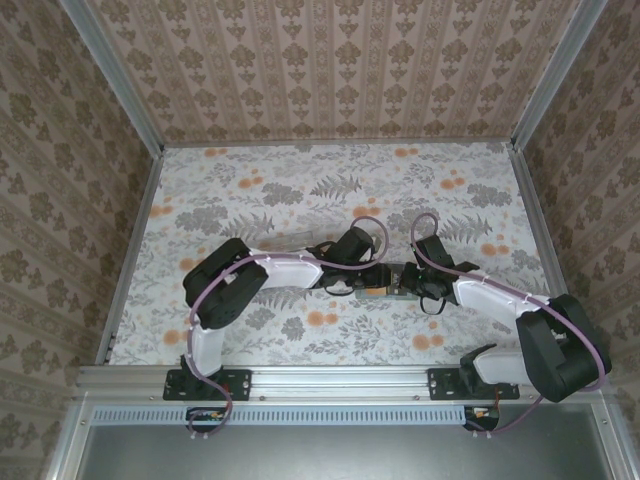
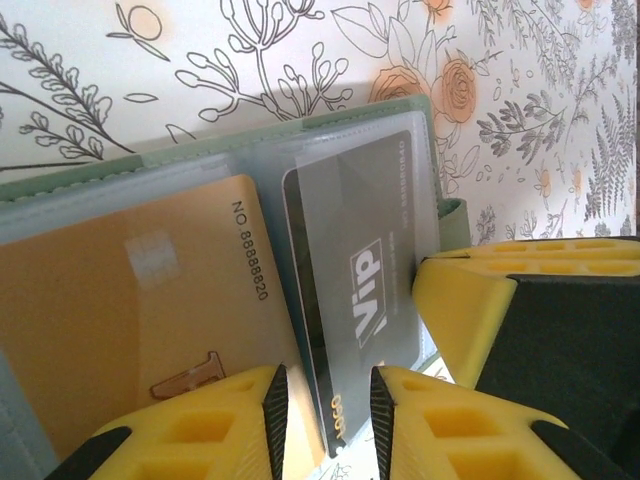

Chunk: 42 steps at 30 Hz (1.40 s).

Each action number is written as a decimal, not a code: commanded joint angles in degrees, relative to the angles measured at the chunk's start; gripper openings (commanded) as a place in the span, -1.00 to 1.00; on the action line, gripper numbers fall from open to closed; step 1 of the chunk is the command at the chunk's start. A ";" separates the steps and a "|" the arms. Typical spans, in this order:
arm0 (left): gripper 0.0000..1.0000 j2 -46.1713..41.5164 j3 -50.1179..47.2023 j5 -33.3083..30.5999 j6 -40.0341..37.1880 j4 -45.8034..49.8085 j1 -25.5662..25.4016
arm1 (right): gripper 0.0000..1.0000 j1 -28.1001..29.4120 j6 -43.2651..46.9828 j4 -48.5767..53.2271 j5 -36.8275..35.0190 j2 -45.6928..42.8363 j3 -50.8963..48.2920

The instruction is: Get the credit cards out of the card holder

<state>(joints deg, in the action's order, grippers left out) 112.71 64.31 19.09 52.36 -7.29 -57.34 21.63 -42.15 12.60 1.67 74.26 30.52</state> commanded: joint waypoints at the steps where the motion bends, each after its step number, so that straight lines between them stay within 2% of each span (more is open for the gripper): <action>1: -0.41 1.80 1.77 1.15 0.93 0.25 -0.34 | -0.76 -0.25 -0.39 0.32 0.73 0.53 -0.90; 4: -0.47 2.40 1.78 1.91 1.67 -0.86 -0.32 | -0.77 -0.24 -0.48 0.32 0.87 0.53 -0.79; 5: -0.58 2.55 1.78 2.07 1.77 -1.05 -0.34 | -0.77 -0.26 -0.45 0.39 0.84 0.54 -0.82; 13: -0.66 2.24 1.34 2.66 2.46 -2.27 -0.39 | -0.76 -0.23 -0.55 0.35 0.76 0.53 -0.95; 18: -0.99 2.16 1.30 2.92 2.73 -2.63 -0.33 | -0.76 -0.27 -0.65 0.48 0.66 0.44 -1.07; 35: -1.00 -1.42 -4.14 3.98 3.69 -3.25 2.32 | -0.75 -0.34 -1.89 2.24 -1.34 0.97 -1.04; 42: -1.00 -1.56 -4.17 4.51 3.80 -3.94 2.58 | -0.76 -0.36 -1.33 1.46 0.17 0.45 -0.76</action>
<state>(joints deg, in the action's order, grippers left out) 112.49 60.47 22.90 55.75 -11.81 -55.13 21.47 -43.46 12.62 1.80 74.43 30.26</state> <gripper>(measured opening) 0.047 0.123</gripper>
